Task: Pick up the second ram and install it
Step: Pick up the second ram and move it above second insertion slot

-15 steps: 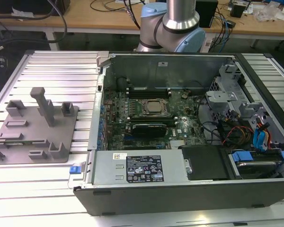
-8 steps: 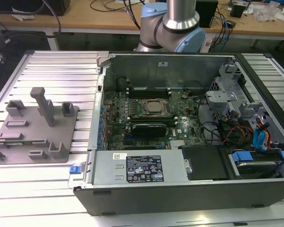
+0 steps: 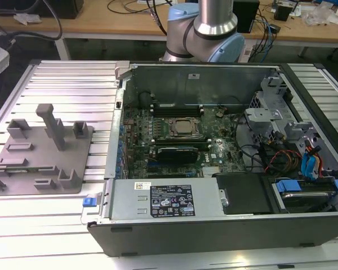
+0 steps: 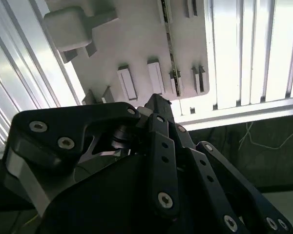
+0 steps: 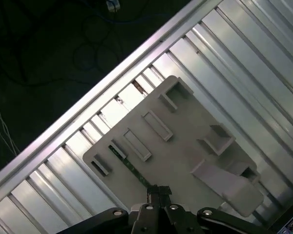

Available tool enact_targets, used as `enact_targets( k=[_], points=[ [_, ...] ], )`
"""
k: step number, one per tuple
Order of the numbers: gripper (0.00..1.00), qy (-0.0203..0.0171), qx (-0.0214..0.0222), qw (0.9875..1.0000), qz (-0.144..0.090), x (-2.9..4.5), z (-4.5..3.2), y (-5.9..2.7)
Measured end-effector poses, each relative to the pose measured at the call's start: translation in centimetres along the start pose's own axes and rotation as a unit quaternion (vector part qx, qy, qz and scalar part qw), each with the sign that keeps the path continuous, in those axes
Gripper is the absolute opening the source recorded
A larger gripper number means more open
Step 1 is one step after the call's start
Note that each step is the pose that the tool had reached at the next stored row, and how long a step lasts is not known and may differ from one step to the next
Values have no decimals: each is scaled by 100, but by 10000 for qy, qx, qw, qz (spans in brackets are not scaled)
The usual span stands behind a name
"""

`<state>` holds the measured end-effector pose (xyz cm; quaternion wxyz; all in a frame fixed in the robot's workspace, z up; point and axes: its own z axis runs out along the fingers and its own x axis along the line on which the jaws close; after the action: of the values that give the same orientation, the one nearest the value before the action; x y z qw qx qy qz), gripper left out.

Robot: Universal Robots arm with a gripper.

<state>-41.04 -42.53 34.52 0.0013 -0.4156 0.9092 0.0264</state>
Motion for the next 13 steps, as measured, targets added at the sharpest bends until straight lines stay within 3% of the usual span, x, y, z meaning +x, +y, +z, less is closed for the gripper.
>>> enact_targets(
  k=[4, 6, 7, 9, 10, 12, 13],
  points=[
    [8, 20, -10, 9991, -419, 0, 4, 0],
    [8, 36, -19, 9971, -756, 0, 8, 0],
    [8, 45, -23, 9954, -956, 0, 11, 0],
    [8, 55, -28, 9932, -1162, 0, 14, -1],
    [8, 63, -33, 9910, -1335, 0, 16, -1],
    [8, 73, -37, 9881, -1537, 0, 19, -1],
    [8, 84, -43, 9842, -1771, 1, 22, -1]
  ],
)
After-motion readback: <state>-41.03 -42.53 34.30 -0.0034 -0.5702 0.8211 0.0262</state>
